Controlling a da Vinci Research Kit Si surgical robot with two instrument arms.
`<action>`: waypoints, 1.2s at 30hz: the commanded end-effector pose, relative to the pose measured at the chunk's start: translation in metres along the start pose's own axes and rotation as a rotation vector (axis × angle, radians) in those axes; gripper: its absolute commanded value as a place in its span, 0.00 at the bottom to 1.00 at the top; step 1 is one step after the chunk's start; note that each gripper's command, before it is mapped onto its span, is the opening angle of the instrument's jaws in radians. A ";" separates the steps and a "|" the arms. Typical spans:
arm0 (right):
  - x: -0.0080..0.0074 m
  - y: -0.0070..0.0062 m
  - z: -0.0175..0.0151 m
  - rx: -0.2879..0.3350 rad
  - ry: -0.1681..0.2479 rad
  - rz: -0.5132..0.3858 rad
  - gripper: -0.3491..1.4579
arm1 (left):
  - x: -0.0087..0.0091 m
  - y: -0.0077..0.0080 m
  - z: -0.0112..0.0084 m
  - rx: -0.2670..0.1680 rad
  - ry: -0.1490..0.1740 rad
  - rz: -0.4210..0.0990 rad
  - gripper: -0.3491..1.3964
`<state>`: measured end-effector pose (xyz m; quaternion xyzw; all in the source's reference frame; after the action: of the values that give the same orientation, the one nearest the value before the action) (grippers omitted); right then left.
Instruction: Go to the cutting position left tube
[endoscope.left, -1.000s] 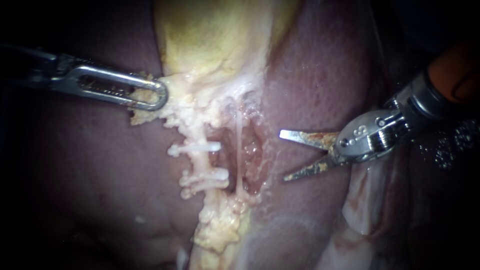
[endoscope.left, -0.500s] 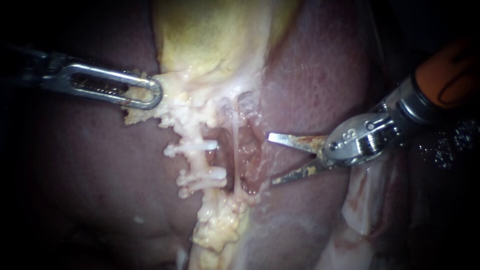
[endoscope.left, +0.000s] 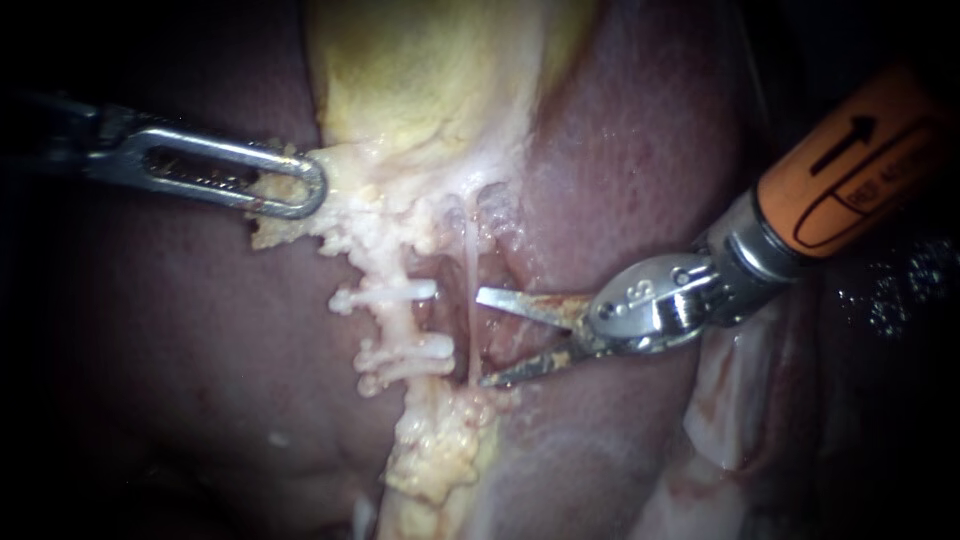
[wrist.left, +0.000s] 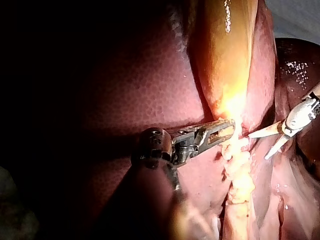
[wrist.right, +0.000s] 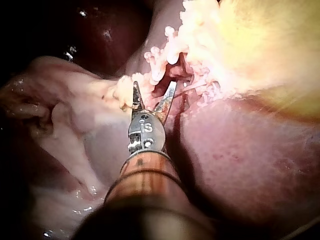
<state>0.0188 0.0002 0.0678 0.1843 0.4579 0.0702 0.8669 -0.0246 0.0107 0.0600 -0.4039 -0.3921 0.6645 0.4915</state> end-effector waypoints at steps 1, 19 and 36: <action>-0.0003 0.0002 0.0002 0.007 0.000 0.003 0.96 | 0.0000 0.0000 0.0000 0.001 0.000 0.001 0.00; -0.0041 0.0033 0.0043 0.140 0.078 0.082 0.95 | 0.0000 0.0000 0.0000 0.002 0.001 0.000 0.00; -0.0016 0.0030 0.0070 0.279 0.198 0.106 0.92 | 0.0000 -0.0001 0.0001 0.002 0.002 0.000 0.00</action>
<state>0.0241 0.0007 0.0737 0.3192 0.5368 0.0697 0.7779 -0.0246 0.0107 0.0601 -0.4039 -0.3909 0.6646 0.4924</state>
